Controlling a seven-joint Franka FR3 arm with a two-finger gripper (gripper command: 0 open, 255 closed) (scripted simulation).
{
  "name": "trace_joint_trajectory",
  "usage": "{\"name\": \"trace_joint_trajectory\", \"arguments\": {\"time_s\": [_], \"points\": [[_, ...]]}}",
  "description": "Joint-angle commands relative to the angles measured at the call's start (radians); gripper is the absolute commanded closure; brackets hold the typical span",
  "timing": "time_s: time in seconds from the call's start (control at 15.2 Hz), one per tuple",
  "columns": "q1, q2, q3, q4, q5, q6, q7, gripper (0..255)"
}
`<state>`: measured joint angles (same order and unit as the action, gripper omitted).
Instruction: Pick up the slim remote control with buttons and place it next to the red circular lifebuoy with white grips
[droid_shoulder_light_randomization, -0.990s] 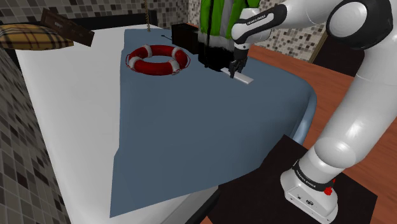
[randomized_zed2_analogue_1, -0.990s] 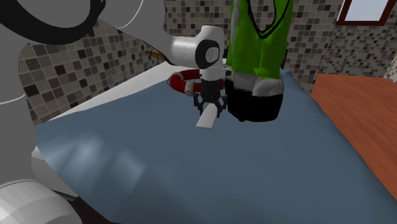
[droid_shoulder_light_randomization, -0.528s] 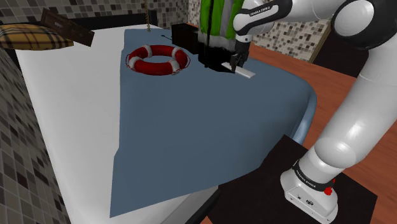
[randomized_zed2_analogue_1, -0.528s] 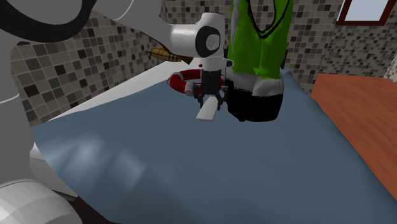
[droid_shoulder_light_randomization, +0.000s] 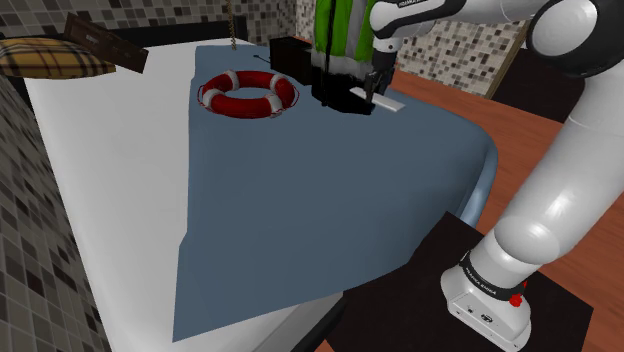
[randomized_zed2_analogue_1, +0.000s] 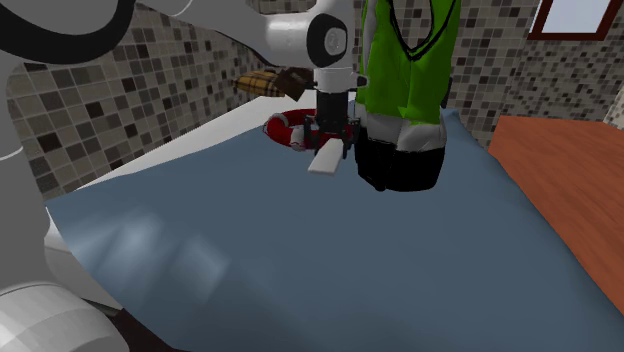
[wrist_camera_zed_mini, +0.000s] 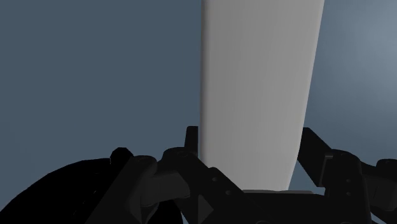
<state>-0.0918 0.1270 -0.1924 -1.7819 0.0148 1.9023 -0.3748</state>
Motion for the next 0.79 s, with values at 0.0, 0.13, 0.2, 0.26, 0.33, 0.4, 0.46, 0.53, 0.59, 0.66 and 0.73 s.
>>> {"name": "trace_joint_trajectory", "arguments": {"time_s": [0.0, 0.13, 0.2, 0.26, 0.33, 0.4, 0.46, 0.53, 0.59, 0.66, 0.73], "points": [[-0.001, -0.005, -0.001, 0.022, -0.001, -0.027, -0.001, 255], [0.011, 0.004, 0.008, 0.043, 0.000, -0.039, 0.020, 255], [0.022, 0.015, 0.018, 0.057, 0.000, -0.043, 0.041, 255], [0.034, 0.027, 0.027, 0.073, 0.001, -0.047, 0.061, 255], [0.045, 0.039, 0.036, 0.090, 0.002, -0.052, 0.081, 255], [0.056, 0.053, 0.044, 0.109, 0.003, -0.057, 0.102, 255], [0.068, 0.067, 0.053, 0.129, 0.003, -0.062, 0.121, 255], [0.079, 0.082, 0.061, 0.150, 0.004, -0.069, 0.141, 255], [0.090, 0.099, 0.069, 0.173, 0.004, -0.075, 0.161, 255], [0.102, 0.116, 0.076, 0.197, 0.004, -0.082, 0.180, 255], [0.113, 0.134, 0.084, 0.223, 0.005, -0.090, 0.199, 255]]}}
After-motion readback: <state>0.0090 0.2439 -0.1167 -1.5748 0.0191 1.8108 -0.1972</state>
